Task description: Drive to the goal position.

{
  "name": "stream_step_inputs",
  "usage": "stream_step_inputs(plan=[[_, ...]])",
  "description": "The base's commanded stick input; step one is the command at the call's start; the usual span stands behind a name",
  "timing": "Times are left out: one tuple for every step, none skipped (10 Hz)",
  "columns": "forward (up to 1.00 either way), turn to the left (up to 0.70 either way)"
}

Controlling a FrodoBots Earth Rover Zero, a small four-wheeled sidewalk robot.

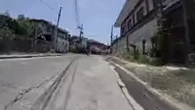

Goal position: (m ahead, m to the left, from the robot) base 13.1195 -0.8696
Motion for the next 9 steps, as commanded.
stream_step_inputs(plan=[[1.0,0.0],[1.0,0.0],[1.0,0.0],[1.0,0.0],[1.0,0.0],[1.0,0.0],[1.0,0.0],[1.0,0.0],[1.0,0.0]])
